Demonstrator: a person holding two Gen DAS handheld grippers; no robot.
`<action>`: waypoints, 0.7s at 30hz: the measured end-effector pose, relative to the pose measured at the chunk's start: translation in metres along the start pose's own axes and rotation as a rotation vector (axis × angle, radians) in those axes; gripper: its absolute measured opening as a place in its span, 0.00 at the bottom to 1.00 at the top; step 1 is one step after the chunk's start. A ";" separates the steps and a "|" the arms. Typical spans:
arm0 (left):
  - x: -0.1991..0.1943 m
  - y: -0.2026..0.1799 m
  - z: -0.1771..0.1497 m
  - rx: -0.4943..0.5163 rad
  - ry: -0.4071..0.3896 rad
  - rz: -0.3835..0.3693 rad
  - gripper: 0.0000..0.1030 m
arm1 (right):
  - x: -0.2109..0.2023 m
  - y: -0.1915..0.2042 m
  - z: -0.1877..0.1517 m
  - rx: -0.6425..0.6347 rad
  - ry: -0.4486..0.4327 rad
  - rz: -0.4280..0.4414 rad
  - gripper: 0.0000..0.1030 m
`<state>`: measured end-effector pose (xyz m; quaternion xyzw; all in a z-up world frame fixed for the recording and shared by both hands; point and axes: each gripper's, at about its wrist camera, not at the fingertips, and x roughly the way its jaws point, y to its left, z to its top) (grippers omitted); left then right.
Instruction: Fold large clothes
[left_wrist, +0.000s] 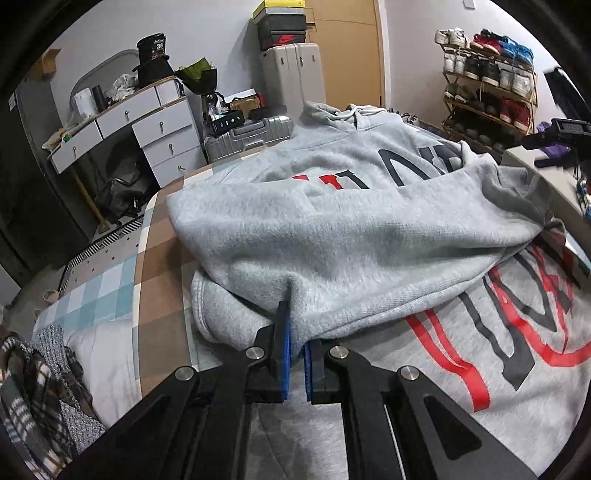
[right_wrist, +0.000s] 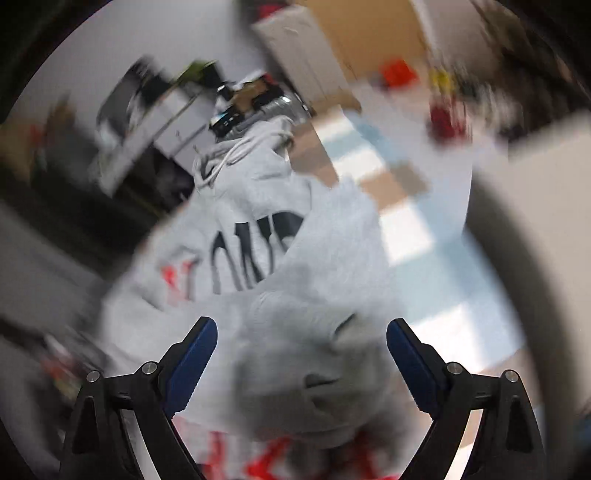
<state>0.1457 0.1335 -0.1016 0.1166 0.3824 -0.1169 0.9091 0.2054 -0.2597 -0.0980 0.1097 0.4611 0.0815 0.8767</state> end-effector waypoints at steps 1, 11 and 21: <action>0.000 -0.001 0.000 0.005 0.002 0.002 0.01 | 0.007 0.005 0.000 -0.039 0.031 0.004 0.96; -0.001 0.003 0.001 -0.007 0.010 0.003 0.01 | 0.079 0.037 0.013 -0.317 0.268 -0.220 0.22; 0.002 -0.003 -0.001 0.044 0.017 0.023 0.01 | 0.031 0.043 0.052 -0.290 0.050 -0.170 0.05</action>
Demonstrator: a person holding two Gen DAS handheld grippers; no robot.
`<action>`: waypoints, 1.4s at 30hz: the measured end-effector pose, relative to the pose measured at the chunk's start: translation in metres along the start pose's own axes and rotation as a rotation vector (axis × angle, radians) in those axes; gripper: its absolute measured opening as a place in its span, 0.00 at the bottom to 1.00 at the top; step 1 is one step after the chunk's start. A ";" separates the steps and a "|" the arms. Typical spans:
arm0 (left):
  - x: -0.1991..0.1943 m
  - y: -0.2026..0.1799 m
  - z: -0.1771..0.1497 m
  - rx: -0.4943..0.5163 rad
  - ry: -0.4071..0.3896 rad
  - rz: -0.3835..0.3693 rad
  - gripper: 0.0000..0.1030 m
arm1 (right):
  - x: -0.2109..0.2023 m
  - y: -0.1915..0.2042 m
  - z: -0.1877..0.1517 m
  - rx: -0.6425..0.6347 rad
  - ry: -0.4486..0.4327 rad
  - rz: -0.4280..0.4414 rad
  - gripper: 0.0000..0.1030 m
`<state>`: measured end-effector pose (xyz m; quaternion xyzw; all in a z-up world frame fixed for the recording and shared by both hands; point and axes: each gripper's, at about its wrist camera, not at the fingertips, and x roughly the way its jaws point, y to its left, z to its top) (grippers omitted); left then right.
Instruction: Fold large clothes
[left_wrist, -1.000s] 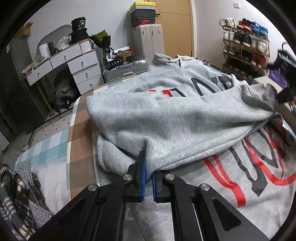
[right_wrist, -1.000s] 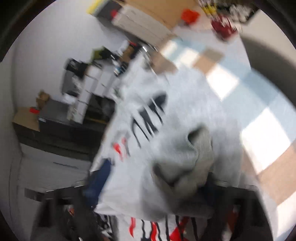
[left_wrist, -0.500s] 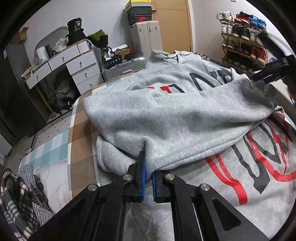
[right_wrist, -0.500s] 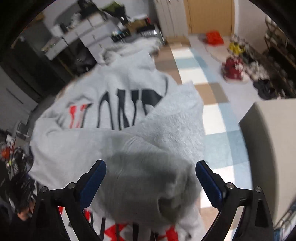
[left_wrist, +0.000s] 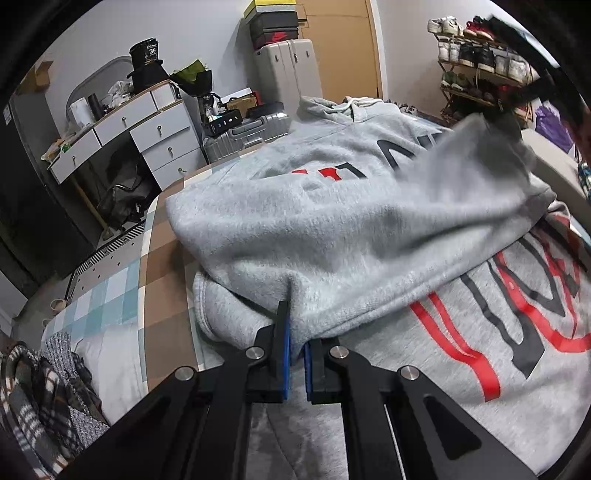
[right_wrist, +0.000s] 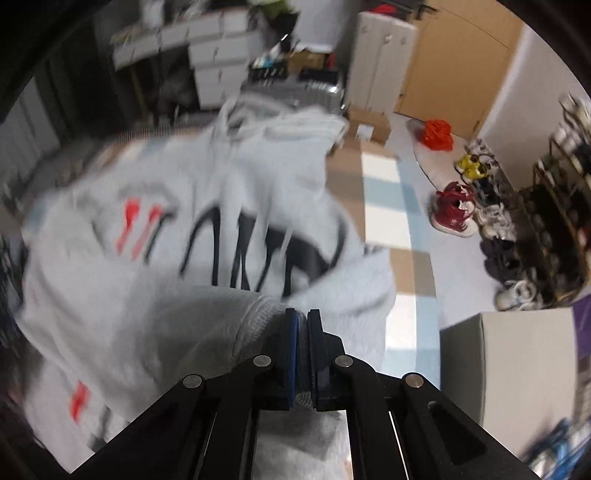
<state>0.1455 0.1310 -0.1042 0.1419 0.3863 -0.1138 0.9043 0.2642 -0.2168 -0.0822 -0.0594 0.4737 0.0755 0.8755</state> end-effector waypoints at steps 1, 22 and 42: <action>0.000 -0.001 0.000 0.007 0.001 -0.001 0.01 | 0.000 -0.007 0.004 0.024 -0.010 -0.005 0.05; 0.005 -0.003 -0.003 0.032 0.042 0.008 0.01 | 0.004 -0.039 -0.068 0.199 0.076 0.277 0.09; 0.006 0.001 -0.003 -0.019 0.050 -0.014 0.02 | 0.029 -0.012 -0.064 0.139 0.087 0.296 0.21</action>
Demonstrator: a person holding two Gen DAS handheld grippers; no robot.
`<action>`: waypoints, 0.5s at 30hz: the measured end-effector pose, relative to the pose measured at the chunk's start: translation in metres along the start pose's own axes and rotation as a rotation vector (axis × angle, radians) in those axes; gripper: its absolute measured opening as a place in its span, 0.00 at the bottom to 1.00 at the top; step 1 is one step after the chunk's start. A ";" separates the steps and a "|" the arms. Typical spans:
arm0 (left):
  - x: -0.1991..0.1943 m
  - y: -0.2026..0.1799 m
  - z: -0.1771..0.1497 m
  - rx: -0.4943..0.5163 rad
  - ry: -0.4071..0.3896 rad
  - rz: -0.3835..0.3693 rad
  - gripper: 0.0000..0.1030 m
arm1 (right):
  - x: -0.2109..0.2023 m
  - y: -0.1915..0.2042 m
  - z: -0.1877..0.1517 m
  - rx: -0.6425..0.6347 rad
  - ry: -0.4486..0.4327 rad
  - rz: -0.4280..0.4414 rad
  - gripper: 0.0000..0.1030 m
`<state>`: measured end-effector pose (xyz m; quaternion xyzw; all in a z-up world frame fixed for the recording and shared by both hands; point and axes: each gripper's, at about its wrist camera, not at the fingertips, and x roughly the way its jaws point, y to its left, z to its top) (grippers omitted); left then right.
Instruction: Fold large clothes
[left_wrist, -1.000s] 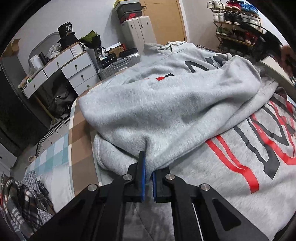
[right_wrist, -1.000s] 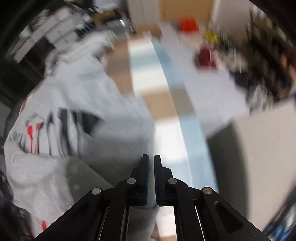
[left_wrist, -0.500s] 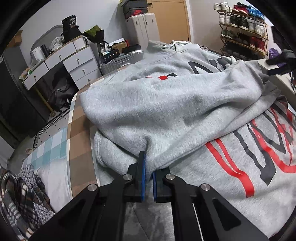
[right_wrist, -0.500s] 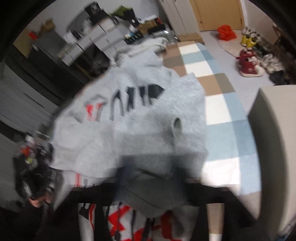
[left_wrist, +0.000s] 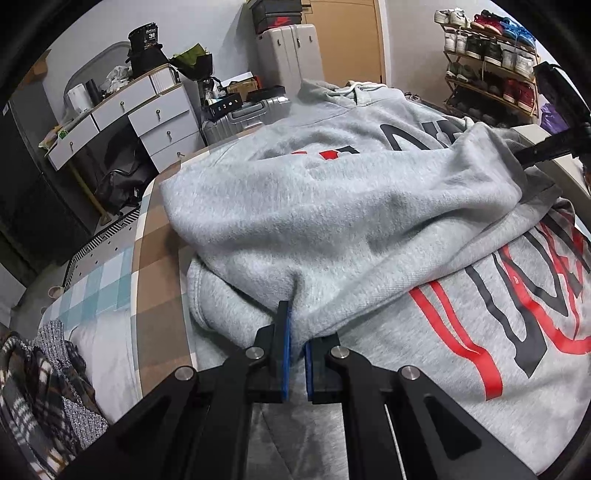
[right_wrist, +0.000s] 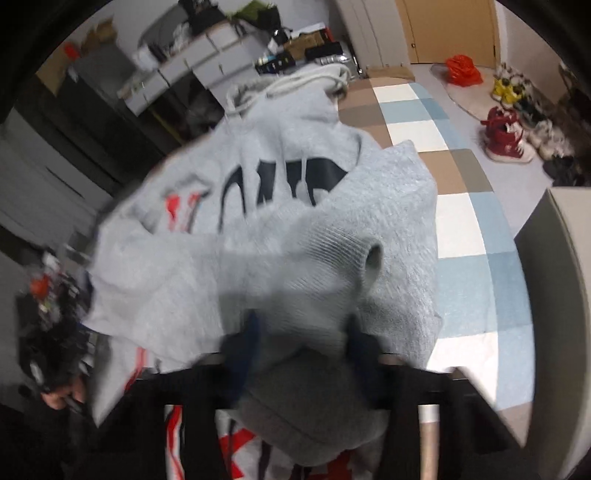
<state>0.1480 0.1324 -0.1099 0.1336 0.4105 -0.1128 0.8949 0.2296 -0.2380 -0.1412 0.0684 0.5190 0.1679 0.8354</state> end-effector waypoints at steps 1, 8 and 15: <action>0.000 0.000 0.000 0.000 -0.002 0.001 0.02 | -0.003 0.002 -0.001 0.000 -0.012 -0.006 0.13; 0.001 -0.001 -0.003 0.023 -0.007 0.013 0.02 | -0.056 -0.027 0.004 0.248 -0.138 0.267 0.08; -0.004 0.001 -0.006 0.047 -0.020 -0.012 0.03 | -0.049 -0.058 -0.013 0.347 -0.014 0.191 0.08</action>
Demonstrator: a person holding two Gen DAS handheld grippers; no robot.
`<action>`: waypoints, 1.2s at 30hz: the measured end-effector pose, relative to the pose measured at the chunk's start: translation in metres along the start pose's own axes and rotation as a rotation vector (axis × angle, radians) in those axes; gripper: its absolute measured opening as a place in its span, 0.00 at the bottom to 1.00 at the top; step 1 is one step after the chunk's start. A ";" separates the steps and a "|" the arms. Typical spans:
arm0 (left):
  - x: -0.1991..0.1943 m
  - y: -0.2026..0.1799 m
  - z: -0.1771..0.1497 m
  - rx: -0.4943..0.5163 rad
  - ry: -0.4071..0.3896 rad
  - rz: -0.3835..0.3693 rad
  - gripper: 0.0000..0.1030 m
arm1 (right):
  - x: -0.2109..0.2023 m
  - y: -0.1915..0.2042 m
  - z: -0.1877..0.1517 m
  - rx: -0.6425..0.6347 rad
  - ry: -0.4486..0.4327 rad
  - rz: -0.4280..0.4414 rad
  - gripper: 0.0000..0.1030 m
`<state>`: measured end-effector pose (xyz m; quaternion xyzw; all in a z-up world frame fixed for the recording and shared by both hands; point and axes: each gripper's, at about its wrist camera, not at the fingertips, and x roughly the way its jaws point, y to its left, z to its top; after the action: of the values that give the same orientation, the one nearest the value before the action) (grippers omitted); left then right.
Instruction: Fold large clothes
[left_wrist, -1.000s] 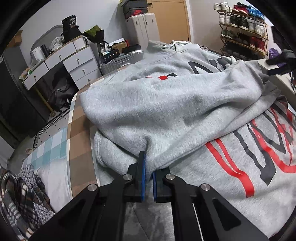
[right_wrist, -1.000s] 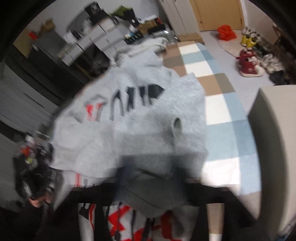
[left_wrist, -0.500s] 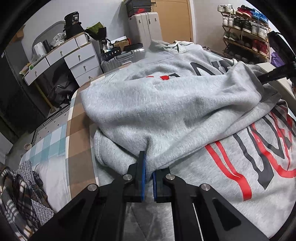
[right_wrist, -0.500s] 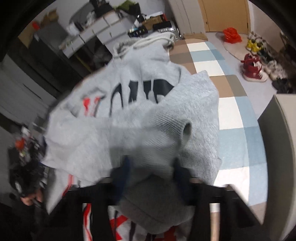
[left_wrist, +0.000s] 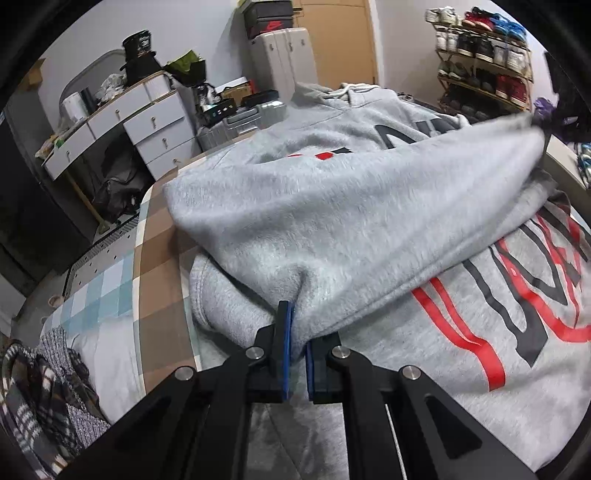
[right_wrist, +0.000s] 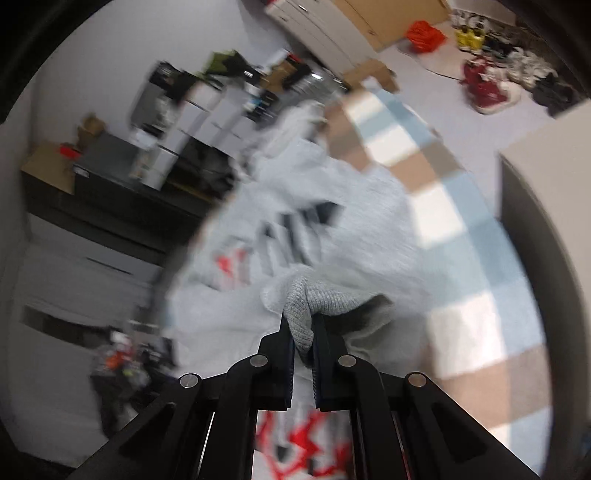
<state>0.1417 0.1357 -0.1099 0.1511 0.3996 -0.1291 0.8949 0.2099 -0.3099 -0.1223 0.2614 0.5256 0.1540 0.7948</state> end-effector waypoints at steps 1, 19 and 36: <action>0.000 -0.002 -0.001 0.018 0.004 0.001 0.04 | 0.007 -0.003 -0.005 -0.015 0.013 -0.038 0.08; -0.091 0.013 -0.013 0.036 -0.113 -0.276 0.60 | -0.040 0.047 -0.021 -0.254 -0.199 -0.228 0.93; 0.080 0.038 0.021 -0.353 0.156 -0.391 0.80 | 0.109 0.062 -0.031 -0.491 0.017 -0.457 1.00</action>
<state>0.2211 0.1538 -0.1502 -0.0779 0.5052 -0.2158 0.8320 0.2265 -0.1944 -0.1782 -0.0636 0.5243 0.0960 0.8437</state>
